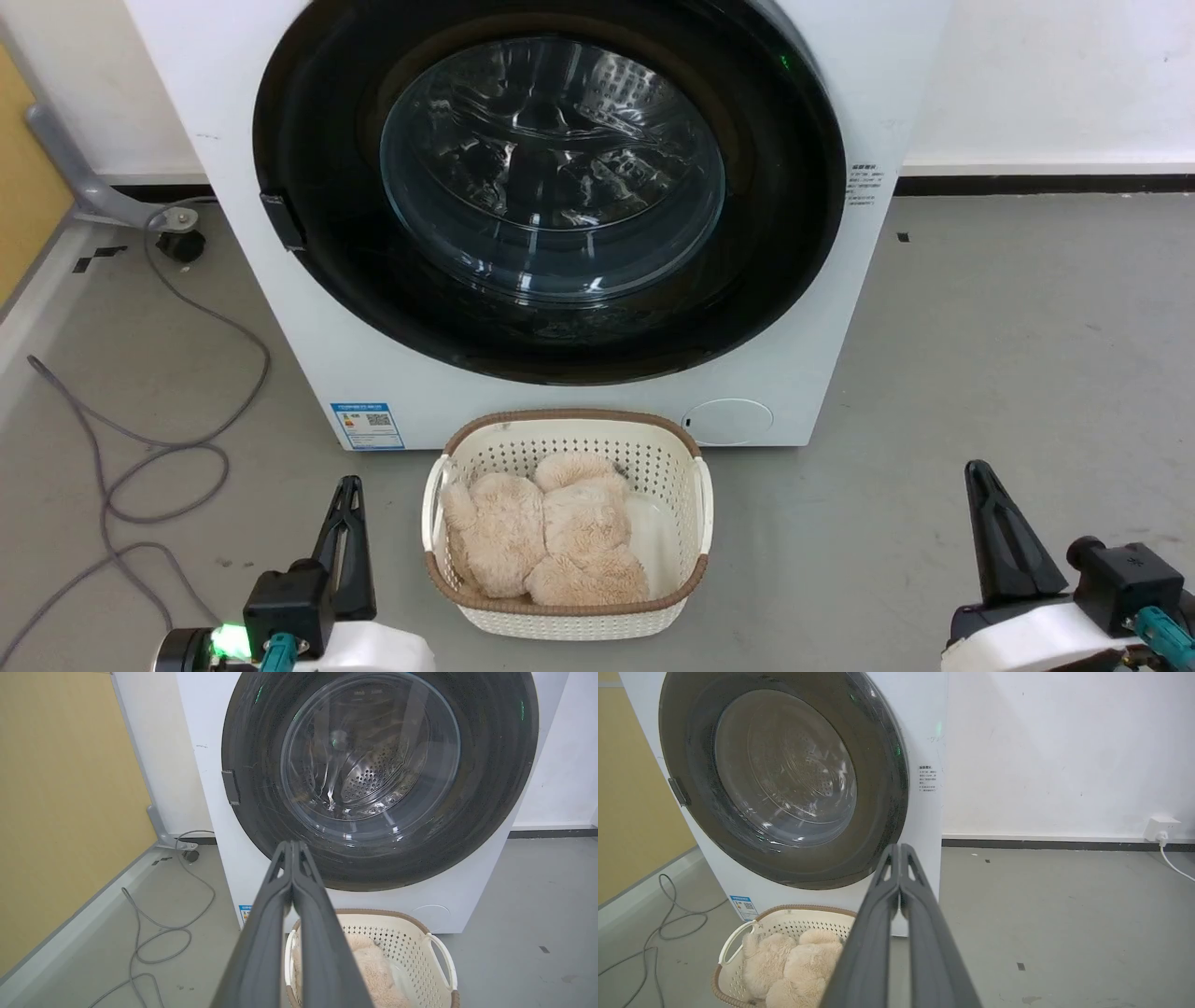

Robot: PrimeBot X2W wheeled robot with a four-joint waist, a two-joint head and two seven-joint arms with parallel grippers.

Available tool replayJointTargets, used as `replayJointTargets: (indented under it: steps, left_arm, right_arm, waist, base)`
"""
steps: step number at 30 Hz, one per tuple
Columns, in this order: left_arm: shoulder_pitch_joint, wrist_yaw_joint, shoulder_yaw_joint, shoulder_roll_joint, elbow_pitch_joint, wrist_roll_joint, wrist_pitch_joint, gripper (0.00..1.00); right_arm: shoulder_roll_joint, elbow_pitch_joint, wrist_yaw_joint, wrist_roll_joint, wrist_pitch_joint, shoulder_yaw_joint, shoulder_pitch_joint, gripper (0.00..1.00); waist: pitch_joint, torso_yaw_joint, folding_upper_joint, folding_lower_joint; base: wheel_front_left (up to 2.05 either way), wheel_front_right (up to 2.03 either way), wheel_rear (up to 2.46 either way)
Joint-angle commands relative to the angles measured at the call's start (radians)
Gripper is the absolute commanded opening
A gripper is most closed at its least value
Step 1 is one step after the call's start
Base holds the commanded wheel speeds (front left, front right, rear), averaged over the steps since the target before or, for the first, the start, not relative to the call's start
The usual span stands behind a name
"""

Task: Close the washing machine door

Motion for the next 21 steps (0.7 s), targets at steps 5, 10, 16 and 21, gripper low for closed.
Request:
replayJointTargets:
  steps: [5, 10, 16, 21]
  left_arm:
    - [-0.008, -0.012, 0.005, 0.000, -0.009, 0.006, 0.014, 0.00]
    - [-0.009, -0.017, 0.007, 0.000, -0.012, 0.008, 0.024, 0.00]
    - [-0.011, -0.024, 0.010, -0.001, -0.016, 0.009, 0.037, 0.00]
    - [-0.013, -0.029, 0.013, -0.001, -0.019, 0.010, 0.047, 0.00]
  right_arm:
    - [0.001, -0.014, 0.000, -0.011, 0.014, 0.005, -0.001, 0.00]
    - [0.001, -0.019, 0.000, -0.015, 0.025, 0.007, -0.001, 0.00]
    - [0.002, -0.025, 0.000, -0.020, 0.037, 0.011, -0.002, 0.00]
    - [0.002, -0.030, 0.000, -0.024, 0.047, 0.014, -0.002, 0.00]
  waist:
    - [0.000, 0.006, 0.0000, 0.0001]
    - [0.001, 0.011, 0.0000, 0.0001]
    - [0.001, 0.016, 0.0000, 0.0001]
    - [0.001, 0.021, 0.0000, 0.0001]
  base:
    - [0.00, 0.00, 0.00]
    - [0.00, 0.00, 0.00]
    - [0.00, 0.00, 0.00]
    - [0.00, 0.00, 0.00]
